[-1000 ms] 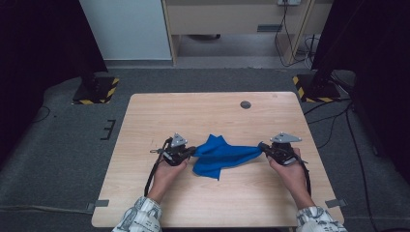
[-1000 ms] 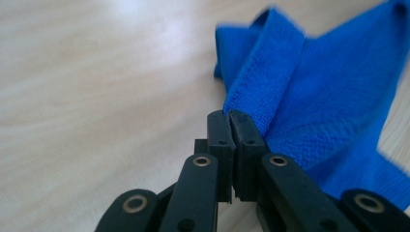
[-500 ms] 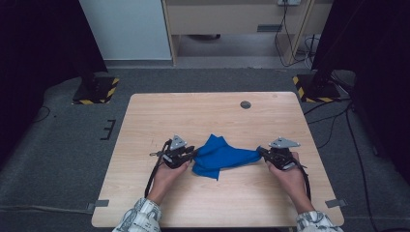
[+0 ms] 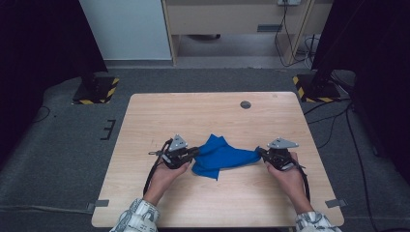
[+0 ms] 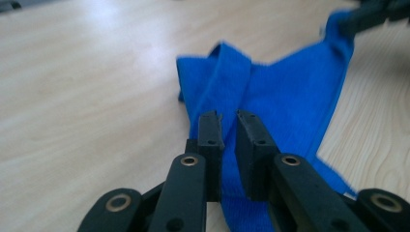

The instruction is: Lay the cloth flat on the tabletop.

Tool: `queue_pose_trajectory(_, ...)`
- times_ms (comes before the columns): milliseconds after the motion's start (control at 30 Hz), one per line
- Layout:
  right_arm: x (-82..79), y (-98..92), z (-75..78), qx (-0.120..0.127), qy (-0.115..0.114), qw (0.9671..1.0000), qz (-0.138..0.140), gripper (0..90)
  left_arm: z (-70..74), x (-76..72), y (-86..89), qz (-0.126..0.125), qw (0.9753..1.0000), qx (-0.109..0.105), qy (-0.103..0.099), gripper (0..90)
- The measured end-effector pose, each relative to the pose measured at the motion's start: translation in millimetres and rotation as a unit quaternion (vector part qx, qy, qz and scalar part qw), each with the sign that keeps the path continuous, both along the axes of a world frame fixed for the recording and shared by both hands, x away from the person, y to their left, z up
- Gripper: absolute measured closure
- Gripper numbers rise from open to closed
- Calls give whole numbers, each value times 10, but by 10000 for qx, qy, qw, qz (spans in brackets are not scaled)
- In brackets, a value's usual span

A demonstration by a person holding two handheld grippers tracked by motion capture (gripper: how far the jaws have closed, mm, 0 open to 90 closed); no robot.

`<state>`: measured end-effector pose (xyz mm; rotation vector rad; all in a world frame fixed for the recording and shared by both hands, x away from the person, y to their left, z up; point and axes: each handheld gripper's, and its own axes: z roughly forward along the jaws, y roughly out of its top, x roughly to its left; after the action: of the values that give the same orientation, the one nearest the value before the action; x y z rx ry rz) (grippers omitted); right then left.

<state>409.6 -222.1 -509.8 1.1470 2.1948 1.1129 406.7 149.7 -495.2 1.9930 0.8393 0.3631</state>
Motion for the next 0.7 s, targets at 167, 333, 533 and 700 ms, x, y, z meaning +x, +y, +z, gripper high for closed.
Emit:
queue_pose_trajectory(167, -2, -9, 10, 49, 14, 10000, -32, 876, -154, 35, -16, -73, 9992, 317, 250, 811)
queue_pose_trajectory(333, 19, -57, 19, 70, -23, 9999, -111, 876, -198, 43, 31, -78, 9988, 294, 393, 789)
queue_pose_trajectory(533, 21, -73, 32, 106, -39, 9998, -142, 876, -296, 15, 10, -333, 9970, 417, 559, 727)
queue_pose_trajectory(700, 24, -82, 30, 99, -36, 9998, -143, 876, -330, 23, 28, -468, 9964, 267, 653, 697)
